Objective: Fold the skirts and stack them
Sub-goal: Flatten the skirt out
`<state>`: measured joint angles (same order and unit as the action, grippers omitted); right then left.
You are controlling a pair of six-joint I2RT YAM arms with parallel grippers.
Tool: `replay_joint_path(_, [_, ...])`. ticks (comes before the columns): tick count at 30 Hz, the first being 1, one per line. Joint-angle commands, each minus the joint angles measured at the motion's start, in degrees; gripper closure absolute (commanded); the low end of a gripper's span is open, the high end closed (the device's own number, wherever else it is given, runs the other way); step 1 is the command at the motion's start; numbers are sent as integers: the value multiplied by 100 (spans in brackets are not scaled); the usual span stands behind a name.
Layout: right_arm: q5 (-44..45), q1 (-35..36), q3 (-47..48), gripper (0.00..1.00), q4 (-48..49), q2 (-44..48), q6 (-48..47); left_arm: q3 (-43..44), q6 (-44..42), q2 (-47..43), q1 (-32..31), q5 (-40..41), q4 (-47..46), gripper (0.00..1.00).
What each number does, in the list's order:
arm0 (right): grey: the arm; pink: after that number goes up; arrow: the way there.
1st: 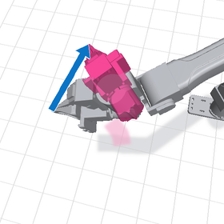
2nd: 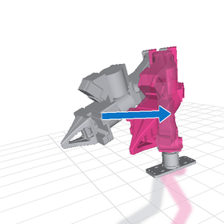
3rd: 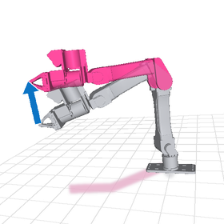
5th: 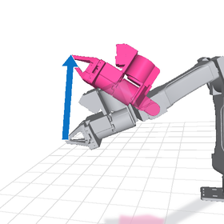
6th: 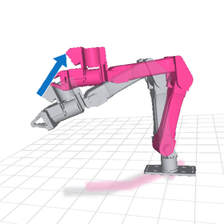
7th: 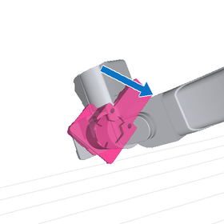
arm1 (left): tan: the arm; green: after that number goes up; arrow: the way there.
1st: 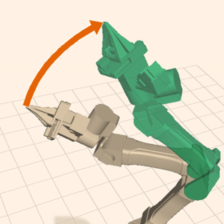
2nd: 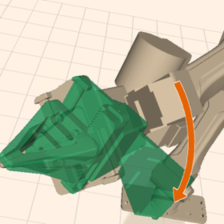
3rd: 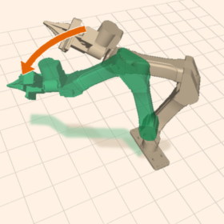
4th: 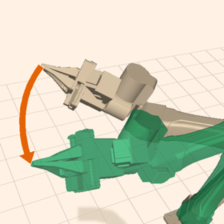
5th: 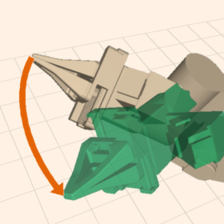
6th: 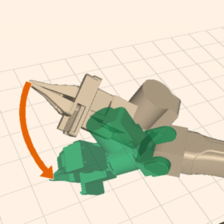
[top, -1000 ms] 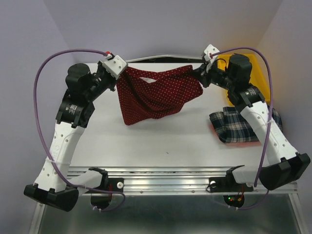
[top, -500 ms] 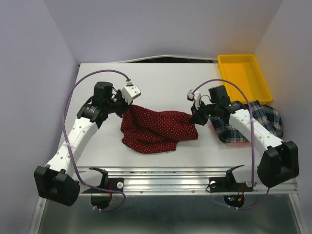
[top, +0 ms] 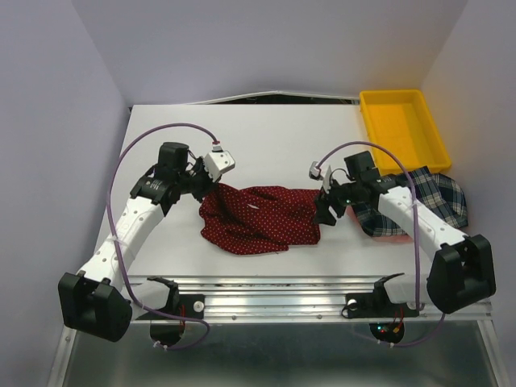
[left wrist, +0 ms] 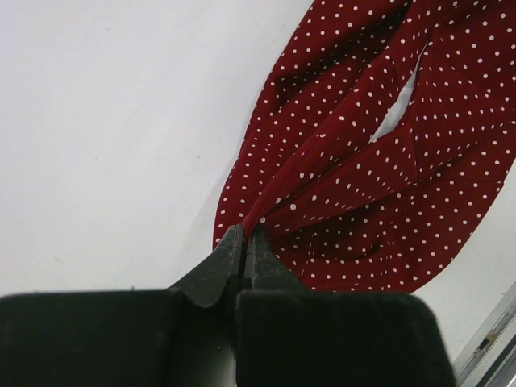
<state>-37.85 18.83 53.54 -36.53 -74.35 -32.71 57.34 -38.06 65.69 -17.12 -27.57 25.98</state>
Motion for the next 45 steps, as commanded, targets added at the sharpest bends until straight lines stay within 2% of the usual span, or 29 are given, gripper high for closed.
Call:
replay_joint_path(1, [-328,42,359,30,-108,-211,-52,-12,44,-162,25,-99,-110,100])
replay_joint_path(9, [-671,42,543,41,436,-501,862,-135,159,-250,25,-29,-110,100])
replay_joint_path(16, [-891,42,930,46,639,-906,1635,-153,229,-267,25,-11,-75,100])
replay_joint_path(27, [-1120,42,1185,60,481,-1416,2040,-100,273,-206,25,-11,-128,100])
replay_joint_path(33, [-1137,42,1150,60,235,-1504,1812,-92,291,-179,25,-29,-154,100])
replay_joint_path(35, [-1120,42,1141,52,182,-1504,1759,-100,291,-171,25,-29,-163,100])
replay_joint_path(37, [-1006,42,1071,38,182,-1486,1724,-100,291,-162,25,-29,-172,100])
replay_joint_path(45, [-646,42,1080,38,252,-1521,1794,-83,308,-118,25,-47,-189,100])
